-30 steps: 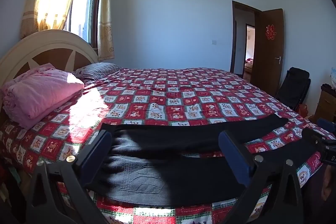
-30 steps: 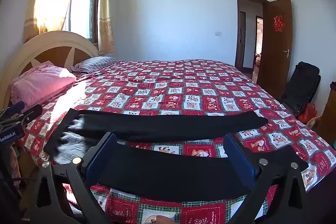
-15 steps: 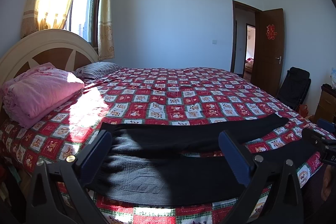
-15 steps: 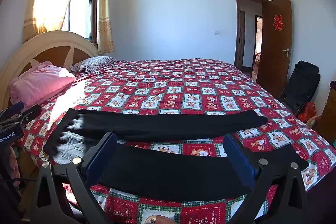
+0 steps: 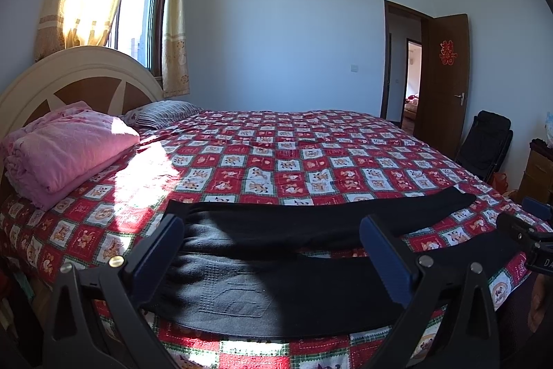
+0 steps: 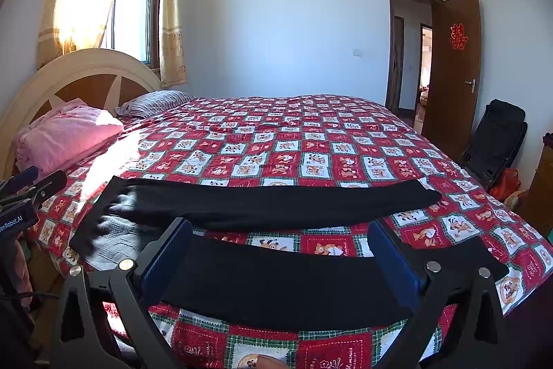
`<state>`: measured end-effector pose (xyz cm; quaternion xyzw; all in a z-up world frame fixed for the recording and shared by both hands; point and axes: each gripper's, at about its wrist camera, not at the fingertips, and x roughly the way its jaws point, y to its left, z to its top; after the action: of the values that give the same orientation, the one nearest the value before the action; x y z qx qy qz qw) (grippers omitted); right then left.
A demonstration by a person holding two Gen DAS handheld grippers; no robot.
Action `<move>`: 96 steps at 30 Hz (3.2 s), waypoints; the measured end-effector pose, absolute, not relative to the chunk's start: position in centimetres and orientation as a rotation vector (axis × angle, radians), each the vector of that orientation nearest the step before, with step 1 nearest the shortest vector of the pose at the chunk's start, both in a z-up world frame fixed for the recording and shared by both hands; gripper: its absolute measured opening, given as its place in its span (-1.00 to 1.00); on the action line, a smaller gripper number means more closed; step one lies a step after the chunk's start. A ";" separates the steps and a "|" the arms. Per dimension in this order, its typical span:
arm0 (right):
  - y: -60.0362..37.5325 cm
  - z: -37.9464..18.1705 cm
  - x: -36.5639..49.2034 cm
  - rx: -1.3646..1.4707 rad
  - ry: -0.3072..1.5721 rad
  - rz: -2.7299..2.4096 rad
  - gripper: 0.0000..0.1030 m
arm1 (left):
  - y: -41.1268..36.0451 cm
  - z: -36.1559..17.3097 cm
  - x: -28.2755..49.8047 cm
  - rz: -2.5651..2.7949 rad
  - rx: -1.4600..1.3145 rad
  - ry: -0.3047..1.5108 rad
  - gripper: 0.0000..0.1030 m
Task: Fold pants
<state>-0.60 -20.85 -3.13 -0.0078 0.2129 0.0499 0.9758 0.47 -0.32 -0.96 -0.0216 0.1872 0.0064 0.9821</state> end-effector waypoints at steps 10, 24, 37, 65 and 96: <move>-20.7 -3.4 -0.5 -0.020 0.434 0.101 0.98 | 0.0 -1.2 0.6 0.014 -0.048 0.380 1.00; -20.5 -3.6 -0.5 -0.025 0.439 0.101 0.98 | 0.5 -1.7 0.6 0.015 -0.053 0.384 1.00; -20.3 -4.0 -0.4 -0.028 0.443 0.100 0.98 | 0.6 -2.0 0.6 0.015 -0.054 0.388 1.00; -23.7 -10.7 6.4 -0.022 0.621 -0.009 0.98 | 12.9 -8.2 13.4 0.211 -0.007 0.562 1.00; -38.9 -12.1 22.2 0.131 0.816 -0.171 0.08 | 21.0 -16.0 28.8 -0.008 -0.205 0.877 -0.51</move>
<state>22.21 -38.93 -12.07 0.0635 0.3962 -0.0829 0.9122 28.78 20.98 -15.96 -0.0991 0.4239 -0.0038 0.9002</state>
